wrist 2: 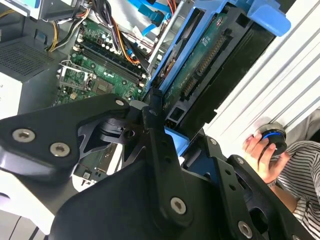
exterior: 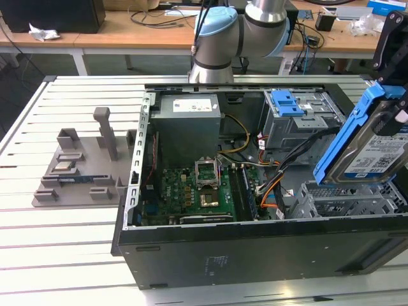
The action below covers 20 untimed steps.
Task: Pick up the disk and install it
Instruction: 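Insert the disk into the insertion slot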
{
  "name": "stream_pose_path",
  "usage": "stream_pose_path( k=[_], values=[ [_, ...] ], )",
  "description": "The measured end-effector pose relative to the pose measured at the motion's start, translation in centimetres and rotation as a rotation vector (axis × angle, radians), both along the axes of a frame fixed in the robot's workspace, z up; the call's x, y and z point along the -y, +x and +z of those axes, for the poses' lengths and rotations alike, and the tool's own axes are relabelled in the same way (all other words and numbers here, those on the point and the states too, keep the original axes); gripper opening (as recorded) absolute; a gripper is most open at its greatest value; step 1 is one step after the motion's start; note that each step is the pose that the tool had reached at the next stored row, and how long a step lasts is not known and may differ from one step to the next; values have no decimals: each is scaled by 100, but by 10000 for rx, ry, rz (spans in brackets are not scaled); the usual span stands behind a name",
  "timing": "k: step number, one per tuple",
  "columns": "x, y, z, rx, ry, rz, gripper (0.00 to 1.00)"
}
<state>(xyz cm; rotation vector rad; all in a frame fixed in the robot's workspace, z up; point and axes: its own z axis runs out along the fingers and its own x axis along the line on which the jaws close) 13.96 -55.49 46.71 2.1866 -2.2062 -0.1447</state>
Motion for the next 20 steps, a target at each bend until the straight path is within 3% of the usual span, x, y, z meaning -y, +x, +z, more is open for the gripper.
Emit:
stream_pose_path(
  k=[6, 9, 17, 20],
  values=[
    [4, 2, -66, -1, 11, -1, 37],
    [3, 4, -166, -1, 53, 0, 37],
    [3, 9, -279, -1, 53, 0, 37],
    [4, 9, -359, -2, 52, 0, 37]
  ],
)
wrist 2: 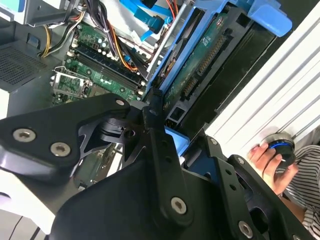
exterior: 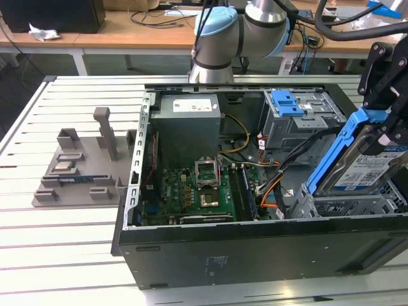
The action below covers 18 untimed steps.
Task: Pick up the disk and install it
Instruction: 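Insert the disk into the insertion slot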
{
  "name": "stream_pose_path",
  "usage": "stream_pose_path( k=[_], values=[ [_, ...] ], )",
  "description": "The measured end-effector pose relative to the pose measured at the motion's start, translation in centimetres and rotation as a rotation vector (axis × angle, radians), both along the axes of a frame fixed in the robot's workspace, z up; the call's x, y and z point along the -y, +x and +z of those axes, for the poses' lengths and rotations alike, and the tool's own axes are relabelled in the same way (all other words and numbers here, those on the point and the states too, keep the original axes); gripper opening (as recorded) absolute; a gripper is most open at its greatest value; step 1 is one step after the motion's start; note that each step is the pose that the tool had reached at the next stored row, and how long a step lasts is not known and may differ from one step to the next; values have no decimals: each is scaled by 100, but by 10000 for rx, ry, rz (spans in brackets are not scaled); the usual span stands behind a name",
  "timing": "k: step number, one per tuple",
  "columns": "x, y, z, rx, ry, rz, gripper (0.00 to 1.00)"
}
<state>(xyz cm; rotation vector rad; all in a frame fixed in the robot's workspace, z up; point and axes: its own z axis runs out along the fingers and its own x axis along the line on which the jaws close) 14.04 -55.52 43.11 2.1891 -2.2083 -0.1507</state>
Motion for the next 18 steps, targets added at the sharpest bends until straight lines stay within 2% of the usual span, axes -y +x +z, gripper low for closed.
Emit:
stream_pose_path(
  k=[2, 9, 18],
  values=[
    [0, 0, -64, -1, 0, -1, 37],
    [0, 0, -204, -3, 1, 0, 37],
    [0, 0, -311, -4, -1, 0, 37]
  ],
)
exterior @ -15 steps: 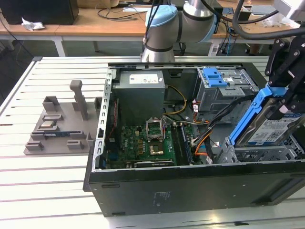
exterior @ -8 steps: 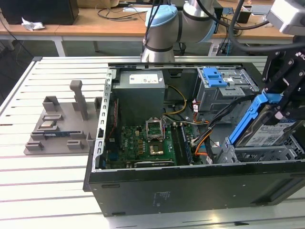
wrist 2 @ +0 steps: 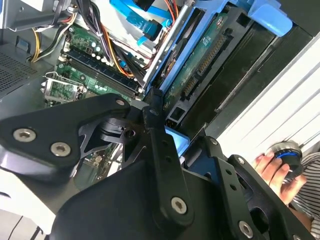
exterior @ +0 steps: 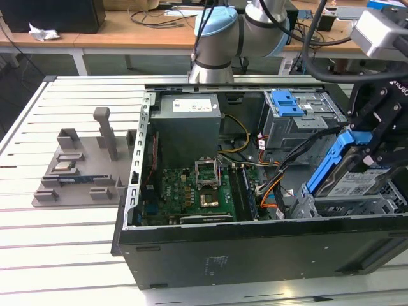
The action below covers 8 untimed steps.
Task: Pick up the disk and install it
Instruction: 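Insert the disk into the insertion slot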
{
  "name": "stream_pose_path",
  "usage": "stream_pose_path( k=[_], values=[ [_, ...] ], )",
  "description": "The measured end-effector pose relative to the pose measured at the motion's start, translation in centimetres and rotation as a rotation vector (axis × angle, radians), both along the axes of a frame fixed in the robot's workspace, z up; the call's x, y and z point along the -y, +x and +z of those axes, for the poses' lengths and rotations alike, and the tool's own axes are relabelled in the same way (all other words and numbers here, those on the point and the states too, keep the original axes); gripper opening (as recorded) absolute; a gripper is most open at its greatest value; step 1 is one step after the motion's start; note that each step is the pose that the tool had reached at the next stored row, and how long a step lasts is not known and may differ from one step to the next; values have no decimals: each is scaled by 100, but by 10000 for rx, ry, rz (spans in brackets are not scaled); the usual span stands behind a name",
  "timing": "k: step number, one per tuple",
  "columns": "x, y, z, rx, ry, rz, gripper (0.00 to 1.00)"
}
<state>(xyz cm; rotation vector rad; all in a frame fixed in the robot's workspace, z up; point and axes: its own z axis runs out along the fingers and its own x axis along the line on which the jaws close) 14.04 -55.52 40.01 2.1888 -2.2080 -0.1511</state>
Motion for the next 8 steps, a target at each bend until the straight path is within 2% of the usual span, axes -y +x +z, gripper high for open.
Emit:
stream_pose_path(
  k=[8],
  values=[
    [0, 0, -25, 2, 1, 0, 38]
  ],
)
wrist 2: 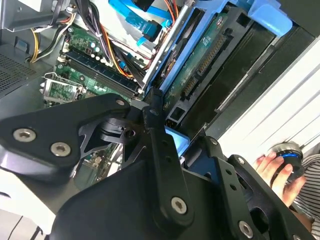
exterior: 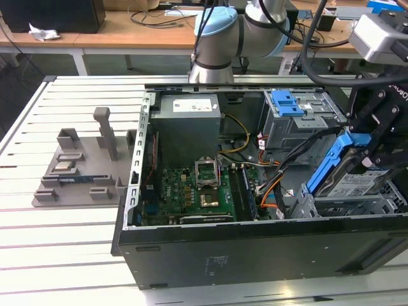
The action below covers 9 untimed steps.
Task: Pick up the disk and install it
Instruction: 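Insert the disk into the insertion slot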
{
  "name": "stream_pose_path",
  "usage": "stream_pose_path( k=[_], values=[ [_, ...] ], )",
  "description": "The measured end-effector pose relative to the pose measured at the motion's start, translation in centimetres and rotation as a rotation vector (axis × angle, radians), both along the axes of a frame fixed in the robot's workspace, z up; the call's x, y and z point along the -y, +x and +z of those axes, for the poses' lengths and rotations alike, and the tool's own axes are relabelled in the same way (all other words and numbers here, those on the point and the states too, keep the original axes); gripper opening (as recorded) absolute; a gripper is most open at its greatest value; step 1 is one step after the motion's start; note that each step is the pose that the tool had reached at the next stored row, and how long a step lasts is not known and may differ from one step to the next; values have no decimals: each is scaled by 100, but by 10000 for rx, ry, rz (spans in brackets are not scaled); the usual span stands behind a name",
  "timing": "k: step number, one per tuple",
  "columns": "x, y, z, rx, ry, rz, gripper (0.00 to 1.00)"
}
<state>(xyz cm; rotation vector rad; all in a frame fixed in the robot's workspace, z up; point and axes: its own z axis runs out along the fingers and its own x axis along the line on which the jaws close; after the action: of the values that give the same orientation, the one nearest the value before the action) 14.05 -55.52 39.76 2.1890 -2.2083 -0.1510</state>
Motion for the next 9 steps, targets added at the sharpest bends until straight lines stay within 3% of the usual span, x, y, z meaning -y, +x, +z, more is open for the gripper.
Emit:
stream_pose_path(
  k=[1, 2, 6, 7, 9],
  values=[
    [0, 0, 1, -1, -2, 0, 38],
    [0, 0, 0, -2, -2, 0, 44],
    [0, 0, -1, -3, -1, 0, 44],
    [0, 0, -1, -2, -2, 1, 43],
    [0, 0, -2, -2, -1, 1, 30]
  ],
)
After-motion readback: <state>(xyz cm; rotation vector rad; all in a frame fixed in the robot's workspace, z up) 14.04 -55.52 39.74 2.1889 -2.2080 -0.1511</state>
